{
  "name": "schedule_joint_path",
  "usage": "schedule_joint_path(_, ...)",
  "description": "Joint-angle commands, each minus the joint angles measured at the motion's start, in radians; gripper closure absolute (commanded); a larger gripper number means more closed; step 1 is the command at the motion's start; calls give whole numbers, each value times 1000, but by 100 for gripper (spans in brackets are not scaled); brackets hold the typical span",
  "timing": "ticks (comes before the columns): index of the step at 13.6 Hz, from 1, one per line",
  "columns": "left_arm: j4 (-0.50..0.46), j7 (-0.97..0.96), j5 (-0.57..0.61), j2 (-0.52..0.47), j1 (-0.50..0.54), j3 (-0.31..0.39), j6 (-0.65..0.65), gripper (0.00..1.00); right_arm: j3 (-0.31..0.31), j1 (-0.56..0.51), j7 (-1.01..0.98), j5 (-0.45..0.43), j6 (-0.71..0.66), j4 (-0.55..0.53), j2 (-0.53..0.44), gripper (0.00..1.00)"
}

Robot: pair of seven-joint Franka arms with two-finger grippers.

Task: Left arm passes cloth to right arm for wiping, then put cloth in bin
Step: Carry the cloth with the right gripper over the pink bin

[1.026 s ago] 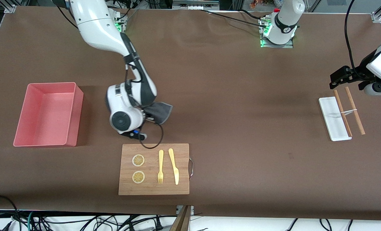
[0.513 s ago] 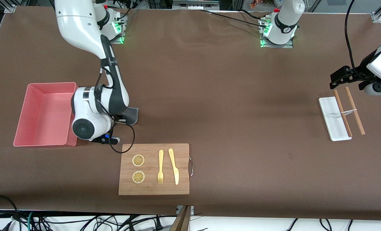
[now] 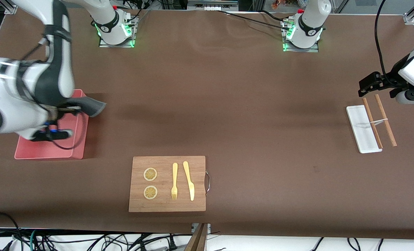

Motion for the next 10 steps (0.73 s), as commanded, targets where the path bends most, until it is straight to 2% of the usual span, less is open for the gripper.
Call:
schedule_joint_path(1,32,18,19,11,7,-1,-29,0,-60,-46,-205,-31,4,-21,13,100)
schedule_joint_path(3,32,16,18,11,7,-3,-31,0,-57,-102,-279,-63,45,-26,38,100)
schedule_joint_path(5,32,18,18,11,7,-3,-32,0,-50,-178,-389,-53,97,-30,77,100)
schedule_joint_path(8,32,18,18,11,7,-3,-32,0,-47,-208,-435,-43,203,-52,143,100)
schedule_joint_path(10,32,16,18,11,7,-3,-32,0,-17,-217,-435,-1,281,-88,170,100)
